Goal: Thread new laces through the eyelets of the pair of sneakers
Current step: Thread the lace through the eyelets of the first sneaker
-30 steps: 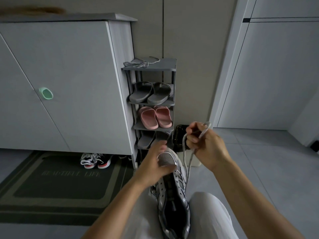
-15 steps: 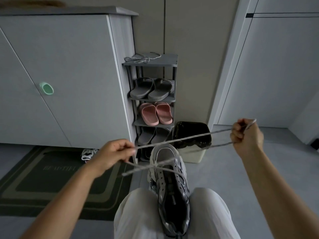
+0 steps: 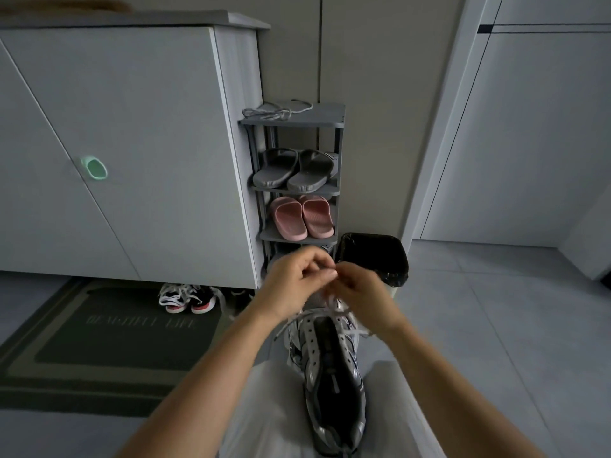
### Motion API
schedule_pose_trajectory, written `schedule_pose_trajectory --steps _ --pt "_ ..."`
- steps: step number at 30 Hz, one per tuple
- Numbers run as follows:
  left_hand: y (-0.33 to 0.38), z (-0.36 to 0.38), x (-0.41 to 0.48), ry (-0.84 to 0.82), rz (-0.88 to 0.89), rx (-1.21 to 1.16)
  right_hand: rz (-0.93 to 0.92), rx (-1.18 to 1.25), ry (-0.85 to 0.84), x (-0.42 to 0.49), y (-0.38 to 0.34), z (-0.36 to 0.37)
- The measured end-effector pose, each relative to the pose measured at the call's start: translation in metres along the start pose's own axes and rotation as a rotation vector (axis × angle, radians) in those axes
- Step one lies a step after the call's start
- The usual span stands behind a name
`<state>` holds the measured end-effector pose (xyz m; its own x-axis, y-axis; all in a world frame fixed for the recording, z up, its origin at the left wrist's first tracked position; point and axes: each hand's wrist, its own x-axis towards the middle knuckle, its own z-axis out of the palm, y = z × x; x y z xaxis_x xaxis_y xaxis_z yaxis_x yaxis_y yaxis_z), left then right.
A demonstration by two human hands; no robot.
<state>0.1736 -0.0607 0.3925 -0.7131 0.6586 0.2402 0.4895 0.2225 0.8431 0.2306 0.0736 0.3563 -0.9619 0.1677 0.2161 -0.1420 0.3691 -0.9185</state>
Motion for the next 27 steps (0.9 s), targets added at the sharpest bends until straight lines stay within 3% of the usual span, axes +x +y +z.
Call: schedule_pose_trajectory --steps 3,8,11,13,16,17,20,25,27 --pt "-0.017 -0.025 -0.006 -0.025 -0.172 -0.053 0.162 0.134 0.215 0.0 0.02 -0.041" --pt "-0.053 -0.044 -0.03 0.054 -0.365 -0.03 0.257 -0.12 0.359 -0.011 0.057 -0.091" --pt "-0.051 -0.027 -0.029 0.021 -0.326 -0.081 0.256 -0.397 0.212 -0.014 0.056 -0.088" --pt "-0.042 -0.009 -0.026 -0.032 -0.259 -0.098 0.143 -0.528 0.121 -0.016 0.049 -0.072" --pt "-0.027 0.021 -0.014 -0.093 -0.175 -0.118 -0.161 -0.47 0.098 -0.019 0.026 -0.03" --pt "-0.022 0.028 -0.011 -0.082 -0.158 -0.139 -0.177 -0.404 0.085 -0.02 0.02 -0.019" --pt "-0.017 0.036 -0.005 -0.014 -0.181 -0.205 -0.071 -0.141 0.07 -0.02 0.012 -0.011" --pt "-0.055 0.022 -0.007 0.255 -0.392 -0.023 0.156 -0.135 0.186 -0.023 0.035 -0.024" --pt "-0.068 0.023 -0.013 0.158 -0.6 -0.133 0.237 -0.177 0.184 -0.025 0.046 -0.024"
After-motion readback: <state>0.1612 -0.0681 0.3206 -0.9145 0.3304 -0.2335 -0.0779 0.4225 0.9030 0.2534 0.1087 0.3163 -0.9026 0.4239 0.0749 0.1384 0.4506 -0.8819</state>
